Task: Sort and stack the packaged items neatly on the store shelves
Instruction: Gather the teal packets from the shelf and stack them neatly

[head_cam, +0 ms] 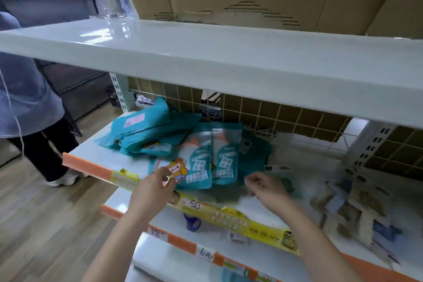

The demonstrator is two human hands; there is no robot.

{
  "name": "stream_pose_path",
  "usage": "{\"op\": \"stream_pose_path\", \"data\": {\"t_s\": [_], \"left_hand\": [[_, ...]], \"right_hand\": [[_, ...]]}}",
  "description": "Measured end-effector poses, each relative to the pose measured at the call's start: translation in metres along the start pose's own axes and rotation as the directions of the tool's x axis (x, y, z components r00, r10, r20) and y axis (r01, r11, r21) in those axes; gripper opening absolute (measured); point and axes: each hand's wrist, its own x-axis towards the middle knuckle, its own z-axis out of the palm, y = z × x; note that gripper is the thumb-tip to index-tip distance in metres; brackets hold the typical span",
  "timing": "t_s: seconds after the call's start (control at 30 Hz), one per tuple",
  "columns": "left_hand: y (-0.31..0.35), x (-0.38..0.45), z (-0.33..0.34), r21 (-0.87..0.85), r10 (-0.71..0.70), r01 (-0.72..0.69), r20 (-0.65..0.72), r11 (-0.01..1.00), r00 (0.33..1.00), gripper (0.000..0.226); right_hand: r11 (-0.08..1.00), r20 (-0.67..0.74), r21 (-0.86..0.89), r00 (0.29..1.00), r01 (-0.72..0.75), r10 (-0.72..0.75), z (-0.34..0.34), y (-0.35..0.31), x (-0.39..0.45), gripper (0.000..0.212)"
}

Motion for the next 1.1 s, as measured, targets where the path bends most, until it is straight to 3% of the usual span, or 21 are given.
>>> {"op": "stream_pose_path", "data": {"t_s": [0.1,0.23,0.33,0.4,0.5,0.57,0.67,0.83,0.93,1.1], "left_hand": [[-0.012,0.026,0.002,0.102,-0.01,0.01,0.005,0.995,1.0,0.035],[-0.027,0.053,0.012,0.187,-0.159,0.138,0.101,0.973,0.982,0.069],[-0.025,0.061,0.017,0.206,-0.222,0.197,0.107,0.959,0.969,0.077],[-0.016,0.062,0.015,0.111,-0.265,0.251,0.142,0.962,0.954,0.083],[-0.011,0.069,0.013,-0.158,-0.329,0.374,0.25,0.914,0.91,0.091],[-0.012,0.074,0.011,-0.301,-0.343,0.425,0.29,0.853,0.893,0.084],[-0.012,0.074,0.01,-0.516,-0.328,0.472,0.349,0.715,0.878,0.051],[-0.009,0.058,0.018,-0.76,-0.226,0.583,0.538,0.287,0.812,0.029],[0.001,0.045,0.025,-0.798,-0.142,0.559,0.541,0.224,0.829,0.018],[0.028,0.021,0.028,-0.839,-0.002,0.509,0.518,0.193,0.855,0.016]], "right_hand": [[0.999,-0.039,0.003,0.998,-0.049,0.049,0.015,-0.014,0.009,0.012],[0.991,-0.098,-0.048,0.988,-0.126,0.121,0.028,-0.032,0.019,0.039],[0.988,-0.111,-0.015,0.982,-0.155,0.152,0.037,-0.044,0.024,0.047],[0.987,-0.135,0.041,0.978,-0.156,0.16,0.044,-0.052,0.026,0.042],[0.975,-0.14,0.162,0.974,-0.153,0.176,0.055,-0.055,0.031,0.018],[0.947,-0.118,0.279,0.973,-0.158,0.197,0.059,-0.053,0.034,0.009],[0.885,-0.15,0.421,0.947,-0.199,0.284,0.056,-0.046,0.033,0.029],[0.85,-0.27,0.489,0.893,-0.196,0.361,0.04,-0.026,0.016,0.032],[0.855,-0.363,0.508,0.873,-0.107,0.325,0.029,-0.014,-0.004,0.018],[0.824,-0.456,0.567,0.836,0.008,0.306,-0.003,0.004,-0.043,0.018]]}}
